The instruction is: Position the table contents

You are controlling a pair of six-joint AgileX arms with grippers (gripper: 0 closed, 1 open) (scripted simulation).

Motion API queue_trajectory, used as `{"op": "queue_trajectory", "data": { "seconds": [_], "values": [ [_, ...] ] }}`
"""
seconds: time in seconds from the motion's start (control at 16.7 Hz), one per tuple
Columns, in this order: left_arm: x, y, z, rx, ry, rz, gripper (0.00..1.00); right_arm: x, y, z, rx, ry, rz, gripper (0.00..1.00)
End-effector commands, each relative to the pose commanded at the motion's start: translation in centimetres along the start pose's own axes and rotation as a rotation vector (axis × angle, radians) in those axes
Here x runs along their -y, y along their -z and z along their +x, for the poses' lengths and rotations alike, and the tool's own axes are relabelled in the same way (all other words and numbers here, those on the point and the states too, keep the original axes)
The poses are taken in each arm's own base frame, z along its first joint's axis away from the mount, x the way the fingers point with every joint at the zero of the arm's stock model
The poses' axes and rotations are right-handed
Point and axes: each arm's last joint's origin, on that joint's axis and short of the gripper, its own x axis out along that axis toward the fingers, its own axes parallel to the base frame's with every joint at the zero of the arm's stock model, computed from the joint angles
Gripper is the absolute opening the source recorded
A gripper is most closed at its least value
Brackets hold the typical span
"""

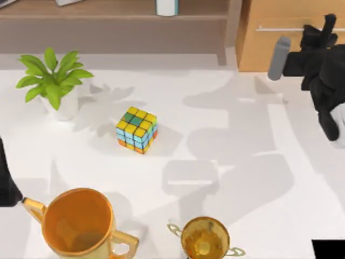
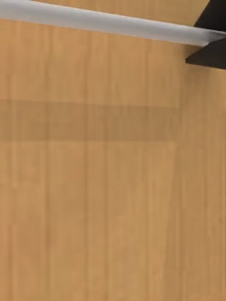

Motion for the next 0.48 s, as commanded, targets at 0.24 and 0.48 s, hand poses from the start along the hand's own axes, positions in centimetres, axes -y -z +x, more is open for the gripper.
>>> {"op": "queue_trajectory", "data": {
  "seconds": [0.24, 0.48],
  "values": [
    [0.00, 0.00, 0.00, 0.000, 0.000, 0.000, 1.00, -0.01, 0.07, 0.93, 0.000, -0.003, 0.001, 0.00],
    [0.00, 0.00, 0.00, 0.000, 0.000, 0.000, 1.00, -0.01, 0.07, 0.93, 0.000, -0.003, 0.001, 0.15]
  ]
}}
